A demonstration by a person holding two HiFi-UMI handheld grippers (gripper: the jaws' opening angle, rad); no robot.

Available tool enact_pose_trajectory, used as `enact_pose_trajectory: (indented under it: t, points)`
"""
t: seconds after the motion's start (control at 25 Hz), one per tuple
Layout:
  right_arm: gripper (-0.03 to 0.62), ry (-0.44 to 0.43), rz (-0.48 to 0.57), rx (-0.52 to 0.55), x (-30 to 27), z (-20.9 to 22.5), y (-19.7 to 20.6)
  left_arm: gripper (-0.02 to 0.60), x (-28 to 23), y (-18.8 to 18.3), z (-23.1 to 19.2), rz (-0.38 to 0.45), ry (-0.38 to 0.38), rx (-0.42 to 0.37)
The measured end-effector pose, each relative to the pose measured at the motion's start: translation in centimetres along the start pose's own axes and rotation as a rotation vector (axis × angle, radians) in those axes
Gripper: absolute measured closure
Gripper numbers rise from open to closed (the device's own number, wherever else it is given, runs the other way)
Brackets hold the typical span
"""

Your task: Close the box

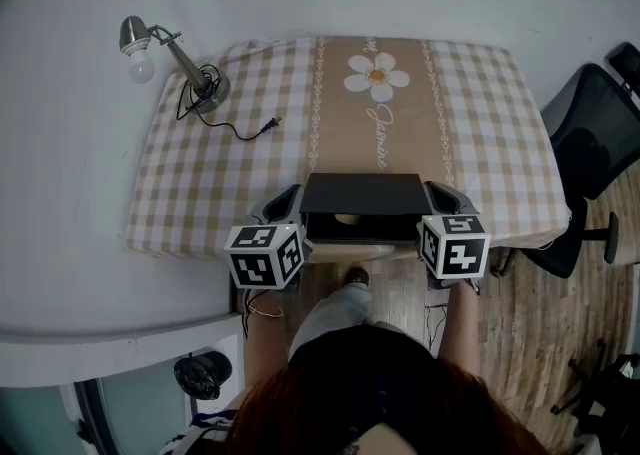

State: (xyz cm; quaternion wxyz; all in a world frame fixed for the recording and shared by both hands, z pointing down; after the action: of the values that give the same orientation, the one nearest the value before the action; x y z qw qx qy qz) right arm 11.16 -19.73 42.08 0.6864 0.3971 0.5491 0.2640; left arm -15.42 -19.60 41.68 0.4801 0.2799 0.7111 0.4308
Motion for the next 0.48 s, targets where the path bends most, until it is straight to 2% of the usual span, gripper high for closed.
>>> enact_pose_trajectory:
  t: [0.48]
  points:
    - [0.576,-0.020,0.008,0.015,0.72,-0.71,0.52,0.552,0.86,0.74,0.54,-0.003,0.012,0.004]
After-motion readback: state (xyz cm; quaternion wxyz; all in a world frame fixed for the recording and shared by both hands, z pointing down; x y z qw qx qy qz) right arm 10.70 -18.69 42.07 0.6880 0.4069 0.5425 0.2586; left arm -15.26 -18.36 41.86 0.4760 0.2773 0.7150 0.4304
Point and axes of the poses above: the fingertips, and each gripper's own axes: x backward along the fingers, z to its right, y out of its underside, the point moved 5 cm from there along x, backward along the fingers, and after that the axes turned 2 degrees about -x, right-handed, at the moved point
